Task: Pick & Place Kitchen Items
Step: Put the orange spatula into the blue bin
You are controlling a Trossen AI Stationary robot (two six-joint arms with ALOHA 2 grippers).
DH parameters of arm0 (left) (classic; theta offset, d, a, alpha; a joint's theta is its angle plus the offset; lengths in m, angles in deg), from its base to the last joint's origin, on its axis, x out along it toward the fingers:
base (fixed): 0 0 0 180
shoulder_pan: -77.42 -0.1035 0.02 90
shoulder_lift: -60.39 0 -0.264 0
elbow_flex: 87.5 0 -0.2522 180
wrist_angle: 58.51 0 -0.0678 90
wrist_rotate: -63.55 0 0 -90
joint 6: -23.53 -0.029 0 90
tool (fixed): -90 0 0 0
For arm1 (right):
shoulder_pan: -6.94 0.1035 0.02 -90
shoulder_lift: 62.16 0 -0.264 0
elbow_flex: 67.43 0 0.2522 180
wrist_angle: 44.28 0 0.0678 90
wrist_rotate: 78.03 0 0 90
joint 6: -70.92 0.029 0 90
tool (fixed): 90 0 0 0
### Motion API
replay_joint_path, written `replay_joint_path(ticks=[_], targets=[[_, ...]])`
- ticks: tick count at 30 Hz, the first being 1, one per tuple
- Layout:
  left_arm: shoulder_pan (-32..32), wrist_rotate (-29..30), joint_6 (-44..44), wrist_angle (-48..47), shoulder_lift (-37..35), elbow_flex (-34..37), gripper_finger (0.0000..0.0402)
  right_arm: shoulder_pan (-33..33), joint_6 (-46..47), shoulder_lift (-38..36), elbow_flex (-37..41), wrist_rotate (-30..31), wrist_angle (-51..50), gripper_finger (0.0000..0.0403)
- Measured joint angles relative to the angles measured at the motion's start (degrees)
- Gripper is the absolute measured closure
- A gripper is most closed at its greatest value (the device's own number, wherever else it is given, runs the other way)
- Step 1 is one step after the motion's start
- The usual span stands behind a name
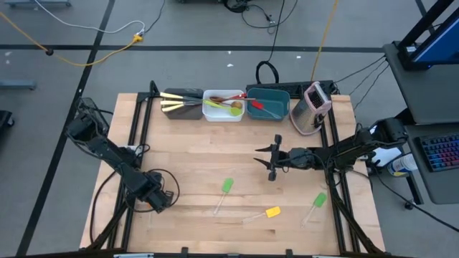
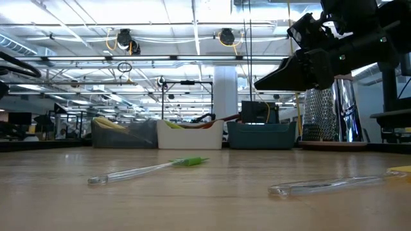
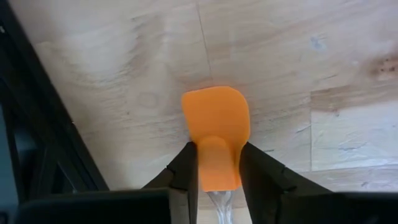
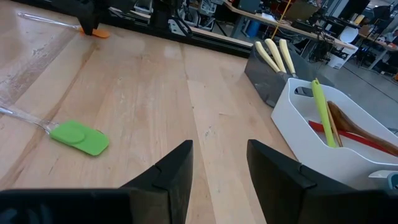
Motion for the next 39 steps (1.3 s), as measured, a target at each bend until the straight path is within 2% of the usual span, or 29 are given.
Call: replay_joint_path(ticks=[10,15,21,29,34,39], targets=[[-0.22,0.60,0.83,-0.04,0.00,-0.15,0.0320,0.00,0.00,0.00,0.00,0.00,0.02,0.0259],[-0.22,1.48,0.73,-2.27,0.46,-2.55,0.0320,0.00,0.00,0.00,0.00,0.00,0.03,0.0259],[-1.29,7.35,-1.64,-4.10,0.57,-6.03,0.0322,0.00,0.00,0.00,-0.04,0.00,0.17,0.0259],[-7.05,8.04,-10.70,0.66,0.42,-6.32,0.0325,0.04,0.00,0.00,-0.09,0.00,0.42,0.0259],[-11.18,13.60,-18.52,9.20,0.42,-6.32,0.0324,0.04,0.02,0.00,-0.09,0.00,0.55,0.0259],[-15.31,13.19,-25.88,15.99,0.35,-6.36,0.0322,0.03,0.02,0.00,-0.09,0.00,0.54,0.0259]])
